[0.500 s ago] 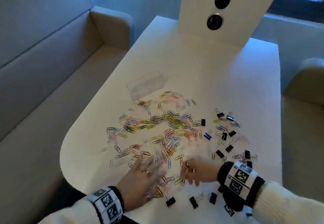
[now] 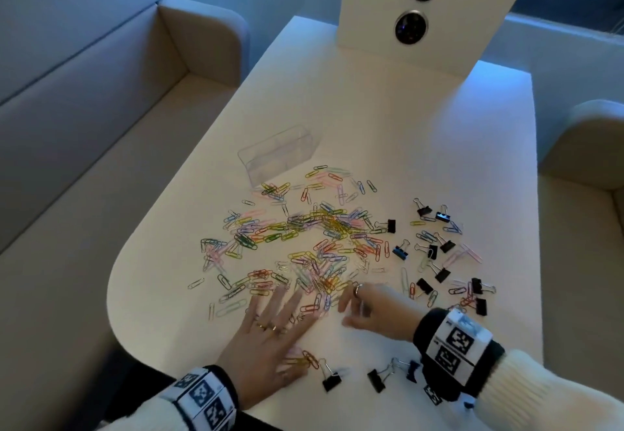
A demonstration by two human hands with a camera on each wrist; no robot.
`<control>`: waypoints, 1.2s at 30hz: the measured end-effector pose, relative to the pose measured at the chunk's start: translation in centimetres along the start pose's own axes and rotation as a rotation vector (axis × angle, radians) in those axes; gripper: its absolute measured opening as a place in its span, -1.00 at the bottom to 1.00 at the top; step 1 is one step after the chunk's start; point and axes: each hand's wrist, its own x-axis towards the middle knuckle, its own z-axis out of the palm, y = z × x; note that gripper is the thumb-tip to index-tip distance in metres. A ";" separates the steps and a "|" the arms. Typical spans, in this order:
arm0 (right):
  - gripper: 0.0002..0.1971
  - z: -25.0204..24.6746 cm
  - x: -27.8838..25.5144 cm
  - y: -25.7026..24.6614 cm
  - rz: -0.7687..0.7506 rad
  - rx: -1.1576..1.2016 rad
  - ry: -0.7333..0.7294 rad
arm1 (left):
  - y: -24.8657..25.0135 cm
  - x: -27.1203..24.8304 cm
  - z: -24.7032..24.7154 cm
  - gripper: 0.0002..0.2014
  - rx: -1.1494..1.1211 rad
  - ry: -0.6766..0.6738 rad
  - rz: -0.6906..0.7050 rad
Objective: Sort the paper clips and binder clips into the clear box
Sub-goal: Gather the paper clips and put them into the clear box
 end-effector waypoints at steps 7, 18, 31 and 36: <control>-0.16 4.1 0.1 0.1 -0.054 -0.543 -0.054 | 0.4 -0.7 2.0 -0.28 -0.032 -0.070 -0.032; -0.41 2.2 2.3 0.6 0.081 -0.353 0.030 | 0.4 0.1 1.1 -0.38 -0.075 -0.062 -0.190; -0.52 4.1 0.4 -2.5 -0.111 -0.515 -0.113 | 1.7 2.9 0.4 -0.38 -0.158 -0.108 -0.364; -0.45 3.1 0.2 -0.9 -0.057 -0.353 0.129 | -0.4 -0.2 -2.1 -0.32 -0.337 0.018 -0.675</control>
